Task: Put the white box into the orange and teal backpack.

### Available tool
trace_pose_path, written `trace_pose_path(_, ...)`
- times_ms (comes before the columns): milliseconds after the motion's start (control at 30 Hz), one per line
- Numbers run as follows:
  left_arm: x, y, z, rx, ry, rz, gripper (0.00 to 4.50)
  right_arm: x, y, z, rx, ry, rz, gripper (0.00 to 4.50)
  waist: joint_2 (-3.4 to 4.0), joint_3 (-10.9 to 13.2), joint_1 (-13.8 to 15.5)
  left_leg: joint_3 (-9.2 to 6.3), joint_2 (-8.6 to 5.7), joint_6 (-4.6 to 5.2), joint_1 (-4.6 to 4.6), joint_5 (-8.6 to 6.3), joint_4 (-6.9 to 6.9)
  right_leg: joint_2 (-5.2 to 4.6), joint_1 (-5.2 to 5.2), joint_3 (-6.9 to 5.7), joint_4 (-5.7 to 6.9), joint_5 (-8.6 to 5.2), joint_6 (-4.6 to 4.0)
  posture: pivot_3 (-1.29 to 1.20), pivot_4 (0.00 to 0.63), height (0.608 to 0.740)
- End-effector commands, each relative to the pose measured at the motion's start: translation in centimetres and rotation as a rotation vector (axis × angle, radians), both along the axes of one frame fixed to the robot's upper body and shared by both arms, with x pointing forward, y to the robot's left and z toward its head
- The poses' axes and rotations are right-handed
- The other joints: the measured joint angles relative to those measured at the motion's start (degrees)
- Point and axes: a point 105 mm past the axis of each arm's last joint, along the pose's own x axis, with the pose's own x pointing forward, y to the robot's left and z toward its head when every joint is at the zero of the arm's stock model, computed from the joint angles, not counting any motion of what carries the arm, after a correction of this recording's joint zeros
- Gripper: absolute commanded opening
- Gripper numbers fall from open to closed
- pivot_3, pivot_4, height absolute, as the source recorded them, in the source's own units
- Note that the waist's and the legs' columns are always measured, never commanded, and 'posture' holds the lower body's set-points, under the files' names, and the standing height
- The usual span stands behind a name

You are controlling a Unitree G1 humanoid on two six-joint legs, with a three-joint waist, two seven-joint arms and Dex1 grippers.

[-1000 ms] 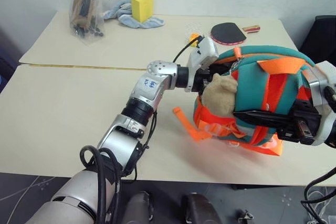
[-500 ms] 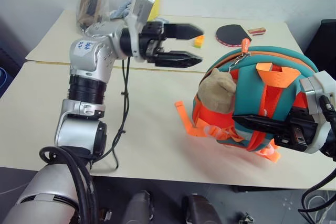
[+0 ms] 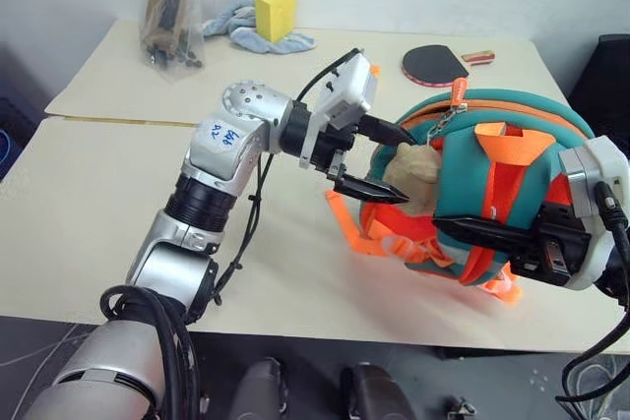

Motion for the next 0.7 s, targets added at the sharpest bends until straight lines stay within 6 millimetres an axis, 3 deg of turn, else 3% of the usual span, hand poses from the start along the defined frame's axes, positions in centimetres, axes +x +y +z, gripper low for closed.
trace_pose_path(33,-0.2,-0.6,-0.2,0.013,-0.030,0.001,3.42,-0.6,0.6,0.7,0.028,-0.050,0.022,0.00,0.00,0.00,-0.08,0.00,-0.01,0.00,0.00,0.00,-0.01,-0.01,0.00,0.00,0.00,0.00,0.00,0.00,0.150,0.740)
trace_pose_path(300,0.2,-0.3,0.0,0.004,-0.018,0.025,1.05,-0.3,0.1,0.9,0.032,-0.064,-0.002,0.00,0.00,0.00,-0.19,0.00,0.00,-0.01,0.01,0.01,-0.04,0.02,-0.02,0.00,0.01,0.00,0.00,0.00,0.150,0.740)
trace_pose_path(433,0.8,0.3,1.0,-0.027,-0.003,0.053,0.11,-0.3,-0.3,0.8,0.030,-0.063,-0.018,0.00,0.00,0.00,-0.17,0.01,0.00,-0.01,0.00,0.01,-0.03,0.01,-0.02,0.00,0.01,0.00,0.00,0.00,0.150,0.740)
trace_pose_path(567,2.8,2.0,2.4,-0.055,0.002,0.155,0.02,-0.5,-0.6,0.7,0.032,-0.066,-0.028,0.00,0.00,0.00,-0.18,0.01,0.00,0.00,0.00,0.01,-0.02,0.02,-0.02,0.00,0.02,0.00,0.00,0.00,0.150,0.740)
trace_pose_path(700,5.1,5.7,2.9,-0.015,-0.020,0.244,0.02,-1.1,-0.9,1.3,0.061,-0.072,-0.006,0.00,0.00,0.00,-0.44,0.03,0.00,-0.02,0.00,0.02,-0.07,0.05,-0.09,0.01,0.03,0.00,0.00,0.00,0.150,0.740)
